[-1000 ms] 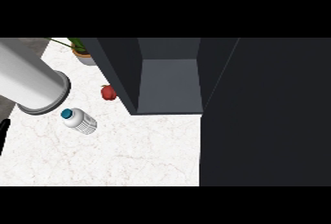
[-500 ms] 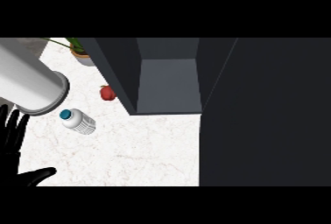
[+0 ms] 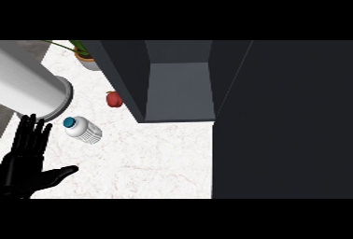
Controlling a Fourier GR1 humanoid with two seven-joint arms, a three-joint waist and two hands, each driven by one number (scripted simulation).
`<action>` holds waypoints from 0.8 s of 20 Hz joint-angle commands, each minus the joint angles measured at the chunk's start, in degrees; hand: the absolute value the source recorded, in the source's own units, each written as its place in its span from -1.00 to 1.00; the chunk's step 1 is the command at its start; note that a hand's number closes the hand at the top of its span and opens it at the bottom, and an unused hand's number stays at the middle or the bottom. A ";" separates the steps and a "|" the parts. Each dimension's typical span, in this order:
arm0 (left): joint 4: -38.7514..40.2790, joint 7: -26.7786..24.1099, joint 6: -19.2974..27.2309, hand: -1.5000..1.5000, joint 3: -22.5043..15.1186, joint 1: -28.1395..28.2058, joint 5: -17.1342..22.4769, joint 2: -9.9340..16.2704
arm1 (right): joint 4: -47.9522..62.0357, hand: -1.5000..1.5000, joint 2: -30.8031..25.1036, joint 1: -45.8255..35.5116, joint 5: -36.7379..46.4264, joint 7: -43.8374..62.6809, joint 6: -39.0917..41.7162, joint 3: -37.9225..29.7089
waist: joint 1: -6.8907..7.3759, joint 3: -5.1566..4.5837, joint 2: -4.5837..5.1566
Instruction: Pick up the bottled water, place it into the cabinet and close the cabinet
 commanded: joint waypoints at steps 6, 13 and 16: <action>20.18 -11.05 -1.44 -1.00 3.04 -8.33 -2.07 3.27 | -9.90 -1.00 1.31 8.04 -1.50 -1.50 2.47 0.68 | -0.29 -0.02 -0.06; 37.75 -21.40 -0.83 -1.00 4.07 -15.13 -4.68 3.82 | -8.84 -1.00 -0.30 12.00 -5.84 -5.21 4.78 -4.91 | -0.70 -0.06 0.14; 40.17 -21.46 -0.88 -1.00 4.11 -18.07 -4.32 4.80 | -9.15 -1.00 -0.52 11.43 -5.56 -4.37 4.95 -4.92 | 0.08 -0.02 0.14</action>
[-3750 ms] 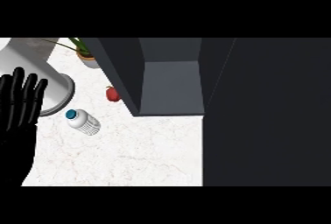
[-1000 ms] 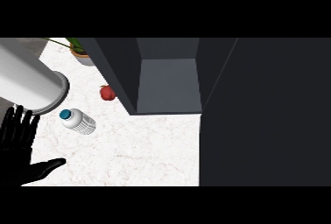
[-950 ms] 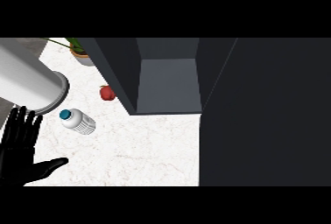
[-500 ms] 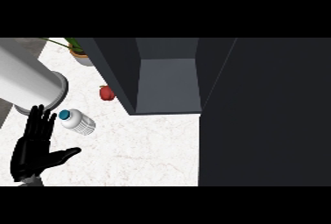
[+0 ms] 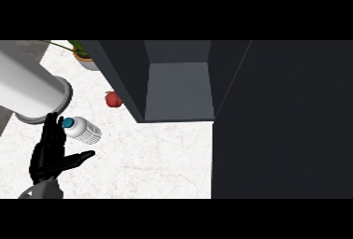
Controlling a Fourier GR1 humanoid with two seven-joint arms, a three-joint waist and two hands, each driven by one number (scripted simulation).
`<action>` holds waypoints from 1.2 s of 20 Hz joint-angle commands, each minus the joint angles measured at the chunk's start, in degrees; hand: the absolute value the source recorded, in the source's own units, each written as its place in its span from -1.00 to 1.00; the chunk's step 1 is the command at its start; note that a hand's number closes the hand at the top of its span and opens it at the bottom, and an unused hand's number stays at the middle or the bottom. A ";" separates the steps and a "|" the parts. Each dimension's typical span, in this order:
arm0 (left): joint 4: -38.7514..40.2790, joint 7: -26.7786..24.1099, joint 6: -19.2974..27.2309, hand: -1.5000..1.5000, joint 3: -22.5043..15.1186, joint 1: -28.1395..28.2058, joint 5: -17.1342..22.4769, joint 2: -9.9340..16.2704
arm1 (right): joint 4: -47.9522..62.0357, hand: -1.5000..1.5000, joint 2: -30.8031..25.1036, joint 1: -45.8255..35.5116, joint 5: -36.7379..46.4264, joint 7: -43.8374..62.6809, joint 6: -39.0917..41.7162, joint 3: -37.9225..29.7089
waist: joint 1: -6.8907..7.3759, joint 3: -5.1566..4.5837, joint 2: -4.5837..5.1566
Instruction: Pick up the bottled water, place it into the cabinet and close the cabinet
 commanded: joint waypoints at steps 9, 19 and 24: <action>21.87 -11.41 -1.46 -1.00 3.07 -9.93 -0.68 3.42 | -11.33 -1.00 0.41 4.76 -4.46 1.97 0.24 -1.01 | -0.29 -0.13 0.36; 31.26 -15.84 -11.15 -1.00 5.17 -15.51 2.70 4.98 | -6.56 -1.00 -2.08 3.36 -6.81 -1.37 2.42 -7.61 | -0.32 -0.07 0.29; 33.97 -17.70 -10.53 1.00 5.66 -17.86 3.28 3.31 | -8.39 -1.00 -1.71 5.43 -8.29 -1.38 2.77 -8.29 | -0.46 -0.09 0.36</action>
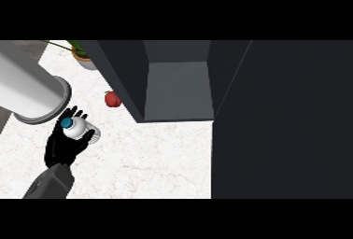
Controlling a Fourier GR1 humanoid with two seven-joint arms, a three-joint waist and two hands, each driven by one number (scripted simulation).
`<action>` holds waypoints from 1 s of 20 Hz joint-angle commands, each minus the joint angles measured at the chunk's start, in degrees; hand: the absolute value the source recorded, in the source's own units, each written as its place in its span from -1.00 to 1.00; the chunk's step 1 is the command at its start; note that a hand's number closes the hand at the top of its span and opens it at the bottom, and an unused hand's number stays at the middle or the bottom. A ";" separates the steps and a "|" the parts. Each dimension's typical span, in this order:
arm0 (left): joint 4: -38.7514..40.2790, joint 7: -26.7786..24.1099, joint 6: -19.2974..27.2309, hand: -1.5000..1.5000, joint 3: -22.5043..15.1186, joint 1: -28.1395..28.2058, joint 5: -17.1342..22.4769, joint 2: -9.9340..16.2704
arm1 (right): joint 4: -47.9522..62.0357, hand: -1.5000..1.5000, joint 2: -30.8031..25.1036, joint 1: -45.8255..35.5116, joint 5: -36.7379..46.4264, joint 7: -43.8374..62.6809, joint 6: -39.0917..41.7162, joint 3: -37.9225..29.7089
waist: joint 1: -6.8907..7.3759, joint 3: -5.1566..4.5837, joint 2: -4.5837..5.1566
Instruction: Pick up the bottled water, place it into the cabinet and close the cabinet
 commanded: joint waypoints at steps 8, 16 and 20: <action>3.07 -4.66 -0.80 1.00 -0.06 -2.86 0.65 -1.29 | -7.36 -1.00 0.18 1.17 -6.14 1.91 0.63 -1.80 | 0.18 0.03 -0.03; -3.67 -12.40 4.51 1.00 -8.05 0.52 -3.41 -12.46 | -5.84 -1.00 0.84 0.82 -4.71 2.23 0.28 -1.12 | 1.12 0.17 -0.57; -11.35 -10.74 2.43 1.00 -10.23 5.35 -3.45 -12.52 | -7.28 -1.00 0.38 3.31 -6.45 2.65 1.44 -2.32 | 1.85 0.23 -0.78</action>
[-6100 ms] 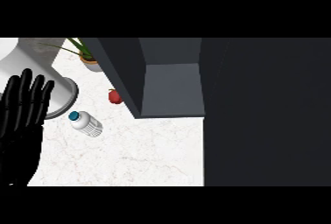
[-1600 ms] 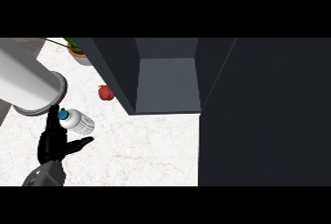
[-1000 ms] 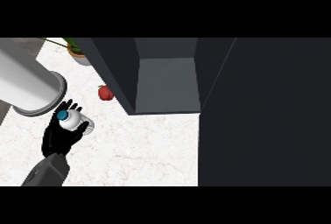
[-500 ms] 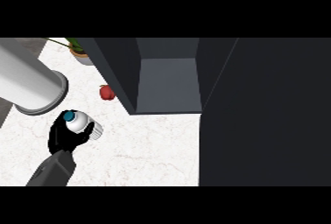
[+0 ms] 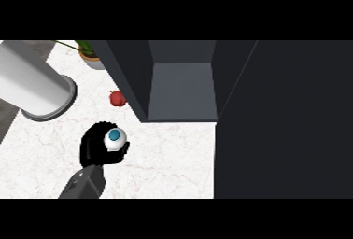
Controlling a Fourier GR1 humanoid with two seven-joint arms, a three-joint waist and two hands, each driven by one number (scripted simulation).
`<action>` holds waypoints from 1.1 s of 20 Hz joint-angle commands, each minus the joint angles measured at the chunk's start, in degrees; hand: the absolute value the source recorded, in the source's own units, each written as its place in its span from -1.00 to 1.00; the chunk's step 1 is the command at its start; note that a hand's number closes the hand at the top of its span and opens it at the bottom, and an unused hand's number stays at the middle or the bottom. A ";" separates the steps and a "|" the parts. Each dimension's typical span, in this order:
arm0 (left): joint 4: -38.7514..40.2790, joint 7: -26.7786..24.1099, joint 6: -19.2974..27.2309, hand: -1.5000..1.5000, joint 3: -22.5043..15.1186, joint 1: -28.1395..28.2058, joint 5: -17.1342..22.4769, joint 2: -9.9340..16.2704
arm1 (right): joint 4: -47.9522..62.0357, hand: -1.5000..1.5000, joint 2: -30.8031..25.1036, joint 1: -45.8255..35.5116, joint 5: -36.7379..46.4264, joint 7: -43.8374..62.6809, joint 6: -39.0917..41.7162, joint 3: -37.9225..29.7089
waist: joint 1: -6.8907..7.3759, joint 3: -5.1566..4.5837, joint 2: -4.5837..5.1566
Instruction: Pick up the bottled water, place it into the cabinet and close the cabinet
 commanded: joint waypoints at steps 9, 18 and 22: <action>-19.93 8.18 4.44 1.00 -17.77 3.79 7.44 -2.14 | -8.24 -1.00 0.34 0.66 -4.78 3.83 -1.85 -0.72 | 0.63 -0.04 -0.38; -44.22 19.63 22.90 1.00 -38.92 7.20 15.28 -2.15 | -7.32 -1.00 0.42 -1.17 -3.19 3.50 -1.72 0.09 | 0.00 -0.08 -0.25; -54.13 27.53 35.91 1.00 -47.22 5.25 14.75 -2.15 | -4.55 -1.00 0.05 -3.65 -3.66 3.47 -1.31 0.58 | 0.11 -0.04 -0.07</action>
